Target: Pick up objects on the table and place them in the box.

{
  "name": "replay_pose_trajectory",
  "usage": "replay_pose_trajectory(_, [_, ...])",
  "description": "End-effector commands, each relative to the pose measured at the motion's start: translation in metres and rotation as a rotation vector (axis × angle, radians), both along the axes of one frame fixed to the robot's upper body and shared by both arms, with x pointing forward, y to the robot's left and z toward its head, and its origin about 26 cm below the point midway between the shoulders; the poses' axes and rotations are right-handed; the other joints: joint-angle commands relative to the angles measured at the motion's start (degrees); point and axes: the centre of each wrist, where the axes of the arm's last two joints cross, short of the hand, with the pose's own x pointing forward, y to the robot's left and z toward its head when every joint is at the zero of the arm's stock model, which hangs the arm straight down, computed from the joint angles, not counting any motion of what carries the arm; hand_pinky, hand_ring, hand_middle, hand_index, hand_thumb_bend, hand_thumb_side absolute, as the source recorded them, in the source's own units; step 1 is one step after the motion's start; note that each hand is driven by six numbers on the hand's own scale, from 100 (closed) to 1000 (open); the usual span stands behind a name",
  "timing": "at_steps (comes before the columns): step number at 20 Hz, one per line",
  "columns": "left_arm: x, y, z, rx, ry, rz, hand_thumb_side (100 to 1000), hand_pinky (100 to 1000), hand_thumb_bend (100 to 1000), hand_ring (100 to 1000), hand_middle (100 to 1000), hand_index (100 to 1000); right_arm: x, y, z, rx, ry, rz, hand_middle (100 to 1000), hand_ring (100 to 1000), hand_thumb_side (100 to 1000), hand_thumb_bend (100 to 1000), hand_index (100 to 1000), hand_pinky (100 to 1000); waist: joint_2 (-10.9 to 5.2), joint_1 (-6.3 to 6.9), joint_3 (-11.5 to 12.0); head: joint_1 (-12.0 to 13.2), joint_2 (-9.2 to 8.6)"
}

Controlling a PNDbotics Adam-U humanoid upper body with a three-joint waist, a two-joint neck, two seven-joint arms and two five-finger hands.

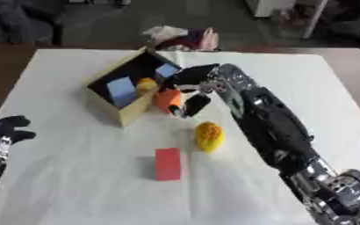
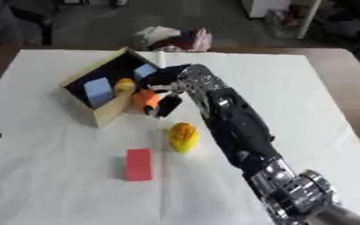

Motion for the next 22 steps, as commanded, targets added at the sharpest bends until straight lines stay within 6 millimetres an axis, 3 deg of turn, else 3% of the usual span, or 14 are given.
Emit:
replay_pose_trajectory(1, [0.001, -0.001, 0.006, 0.004, -0.022, -0.012, 712, 813, 100, 643, 677, 755, 0.004, 0.003, 0.011, -0.010, -0.031, 0.006, 946, 924, 658, 100, 972, 861, -0.69, 0.32, 0.09, -0.25, 0.26])
replay_pose_trajectory(12, [0.001, -0.001, 0.006, 0.001, -0.020, -0.016, 714, 812, 100, 641, 676, 756, 0.007, 0.009, 0.024, -0.041, -0.114, -0.006, 960, 952, 675, 117, 980, 887, -0.78, 0.24, 0.34, -0.56, 0.26])
replay_pose_trajectory(22, [0.001, -0.001, 0.005, 0.000, -0.018, -0.016, 715, 812, 100, 640, 675, 756, 0.009, 0.013, 0.009, -0.083, -0.080, -0.013, 962, 955, 731, 129, 980, 889, -0.72, 0.30, 0.53, -0.83, 0.26])
